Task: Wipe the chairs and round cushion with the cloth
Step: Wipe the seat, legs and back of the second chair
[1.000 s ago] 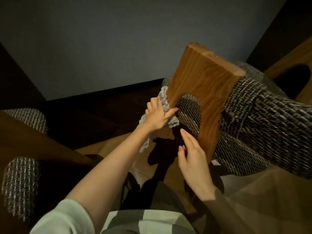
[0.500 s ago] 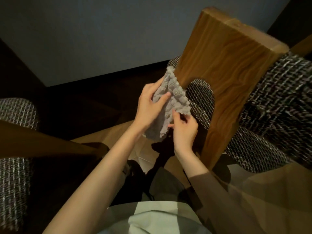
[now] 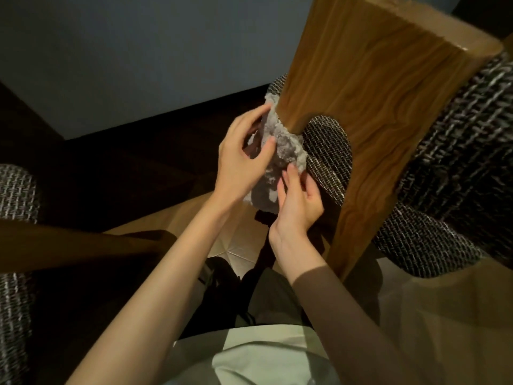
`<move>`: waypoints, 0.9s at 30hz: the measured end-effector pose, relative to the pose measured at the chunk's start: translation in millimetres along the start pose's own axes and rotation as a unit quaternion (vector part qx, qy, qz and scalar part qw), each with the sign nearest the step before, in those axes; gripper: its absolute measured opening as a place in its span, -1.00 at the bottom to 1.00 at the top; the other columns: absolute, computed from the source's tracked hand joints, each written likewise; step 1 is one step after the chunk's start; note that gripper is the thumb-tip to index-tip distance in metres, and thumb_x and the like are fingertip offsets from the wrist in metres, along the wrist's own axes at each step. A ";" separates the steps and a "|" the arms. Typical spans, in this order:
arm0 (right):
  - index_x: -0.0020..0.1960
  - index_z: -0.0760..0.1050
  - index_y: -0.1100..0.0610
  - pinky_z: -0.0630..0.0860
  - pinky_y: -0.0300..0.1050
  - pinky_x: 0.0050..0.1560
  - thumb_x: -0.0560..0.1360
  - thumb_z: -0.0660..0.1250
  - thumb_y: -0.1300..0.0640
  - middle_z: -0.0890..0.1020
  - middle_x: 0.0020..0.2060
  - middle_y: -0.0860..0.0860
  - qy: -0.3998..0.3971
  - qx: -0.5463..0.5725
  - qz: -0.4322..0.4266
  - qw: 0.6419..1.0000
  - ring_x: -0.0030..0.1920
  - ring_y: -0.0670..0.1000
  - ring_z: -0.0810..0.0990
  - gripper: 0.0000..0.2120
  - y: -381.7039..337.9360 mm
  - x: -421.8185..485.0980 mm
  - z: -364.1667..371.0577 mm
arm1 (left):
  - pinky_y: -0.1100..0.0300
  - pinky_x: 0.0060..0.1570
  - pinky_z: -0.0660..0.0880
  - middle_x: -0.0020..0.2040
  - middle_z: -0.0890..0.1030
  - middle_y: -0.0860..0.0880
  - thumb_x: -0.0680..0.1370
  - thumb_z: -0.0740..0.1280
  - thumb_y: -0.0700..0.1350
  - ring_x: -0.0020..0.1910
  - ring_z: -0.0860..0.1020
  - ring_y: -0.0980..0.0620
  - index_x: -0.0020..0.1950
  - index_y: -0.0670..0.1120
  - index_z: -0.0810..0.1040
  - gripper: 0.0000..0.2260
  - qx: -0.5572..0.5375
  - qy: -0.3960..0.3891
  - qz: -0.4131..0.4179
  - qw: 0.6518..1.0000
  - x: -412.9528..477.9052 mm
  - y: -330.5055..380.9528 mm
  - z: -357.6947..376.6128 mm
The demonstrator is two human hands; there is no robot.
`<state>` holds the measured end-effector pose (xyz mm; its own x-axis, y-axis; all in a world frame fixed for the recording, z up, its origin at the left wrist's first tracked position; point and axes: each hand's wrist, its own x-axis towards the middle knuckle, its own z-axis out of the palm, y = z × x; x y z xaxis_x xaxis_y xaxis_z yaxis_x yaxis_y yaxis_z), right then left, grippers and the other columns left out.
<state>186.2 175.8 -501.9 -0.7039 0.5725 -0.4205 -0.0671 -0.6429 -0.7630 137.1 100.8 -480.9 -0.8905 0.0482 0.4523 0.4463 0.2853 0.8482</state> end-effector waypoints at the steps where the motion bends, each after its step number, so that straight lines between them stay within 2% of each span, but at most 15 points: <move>1: -0.02 0.61 0.05 0.60 -0.27 -0.07 0.48 0.43 0.21 0.71 -0.12 -0.03 -0.003 -0.019 -0.021 1.000 -0.05 -0.12 0.68 -0.89 3.1 -2.6 -1.8 | -0.01 0.30 0.43 0.32 0.50 -0.07 0.53 0.36 -0.20 0.32 0.45 0.05 0.39 -0.12 0.41 -0.58 -0.010 -0.013 -0.014 1.000 -1.3 0.7 -0.8; 4: 0.09 0.60 -0.04 0.59 -0.21 0.05 0.52 0.39 0.10 0.69 0.03 -0.05 -0.034 -0.096 -0.096 0.990 0.10 -0.12 0.63 -0.84 14.5 -12.3 -6.6 | 0.14 0.27 0.46 0.32 0.52 -0.06 0.53 0.40 -0.14 0.29 0.49 0.11 0.40 -0.14 0.42 -0.55 -0.033 -0.022 -0.030 0.999 -0.1 2.8 -3.6; 6: 0.24 0.56 0.01 0.56 -0.11 0.17 0.58 0.30 0.12 0.66 0.12 -0.03 -0.053 -0.154 -0.133 0.978 0.16 -0.12 0.60 -0.75 21.8 -13.5 -6.7 | 0.23 0.22 0.47 0.28 0.55 -0.06 0.52 0.40 -0.15 0.25 0.52 0.14 0.38 -0.17 0.45 -0.56 -0.032 -0.018 -0.035 0.999 2.8 3.5 -4.8; 9: 0.31 0.52 0.12 0.51 -0.10 0.24 0.61 0.21 0.18 0.63 0.15 0.01 -0.066 -0.200 -0.162 0.964 0.19 -0.10 0.57 -0.71 30.5 -5.4 -2.1 | 0.19 0.22 0.49 0.21 0.59 -0.04 0.52 0.40 -0.16 0.20 0.55 0.15 0.33 -0.18 0.50 -0.61 -0.022 -0.019 -0.061 0.998 2.6 -1.3 -5.2; 13: 0.27 0.54 0.20 0.48 -0.40 0.10 0.59 0.21 0.27 0.65 0.11 0.06 -0.070 -0.223 -0.189 0.954 0.11 -0.14 0.59 -0.71 39.8 13.4 -1.5 | 0.03 0.17 0.53 0.09 0.64 -0.01 0.52 0.39 -0.19 0.11 0.59 0.11 0.22 -0.17 0.58 -0.73 -0.032 -0.014 -0.127 0.991 -2.1 -19.5 -2.3; 15: 0.21 0.58 0.19 0.49 -0.33 0.12 0.58 0.23 0.25 0.67 0.07 0.05 -0.075 -0.269 -0.202 0.939 0.08 -0.16 0.60 -0.75 44.9 25.2 -5.9 | -0.08 0.13 0.55 0.06 0.64 -0.03 0.52 0.39 -0.21 0.09 0.60 0.03 0.16 -0.15 0.60 -0.78 -0.049 -0.018 -0.167 0.985 -4.6 -32.7 -0.7; 18: 0.13 0.62 0.18 0.51 -0.15 0.20 0.57 0.27 0.23 0.67 0.06 0.05 -0.080 -0.326 -0.184 0.924 0.12 -0.07 0.61 -0.80 57.6 45.2 -13.6 | -0.09 0.13 0.55 0.06 0.64 -0.05 0.52 0.40 -0.19 0.10 0.61 0.01 0.14 -0.14 0.61 -0.80 -0.054 -0.029 -0.216 0.974 -8.1 -56.6 1.5; 21: 0.01 0.63 0.20 0.52 -0.19 0.04 0.55 0.27 0.26 0.69 -0.04 0.08 -0.081 -0.375 -0.172 0.907 0.02 -0.02 0.64 -0.84 74.6 61.3 -20.7 | -0.05 0.13 0.55 0.08 0.63 -0.05 0.53 0.38 -0.17 0.09 0.60 0.05 0.19 -0.14 0.59 -0.76 -0.035 -0.048 -0.255 0.965 -13.7 -80.5 6.6; 24: -0.09 0.62 0.25 0.41 -0.25 -0.14 0.53 0.27 0.28 0.68 -0.18 0.09 -0.099 -0.425 -0.159 0.886 -0.14 0.02 0.63 -0.86 85.8 74.3 -27.4 | -0.04 0.18 0.53 0.15 0.61 -0.10 0.54 0.37 -0.16 0.13 0.59 -0.01 0.28 -0.16 0.53 -0.68 -0.041 -0.054 -0.315 0.947 -21.6 -101.4 14.0; 26: -0.07 0.61 0.20 0.42 -0.21 -0.15 0.53 0.27 0.25 0.66 -0.21 0.02 -0.136 -0.439 -0.133 0.878 -0.20 -0.08 0.60 -0.87 85.6 81.1 -31.2 | -0.04 0.21 0.51 0.19 0.59 -0.19 0.53 0.38 -0.13 0.19 0.56 -0.12 0.33 -0.17 0.50 -0.63 -0.055 -0.057 -0.345 0.935 -24.5 -110.8 17.8; 27: -0.03 0.60 0.14 0.47 -0.20 -0.12 0.54 0.28 0.23 0.66 -0.18 -0.02 -0.166 -0.427 -0.113 0.882 -0.17 -0.13 0.61 -0.88 83.3 81.3 -33.3 | -0.02 0.19 0.52 0.20 0.59 -0.19 0.53 0.38 -0.12 0.19 0.56 -0.13 0.34 -0.16 0.49 -0.61 -0.060 -0.058 -0.349 0.933 -25.3 -113.6 18.6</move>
<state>147.0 185.7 -616.0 -0.9185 0.3652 -0.1516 0.2249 0.1671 -0.9600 107.3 85.0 -593.9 -0.9685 -0.0039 -0.2489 -0.2456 0.1767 0.9531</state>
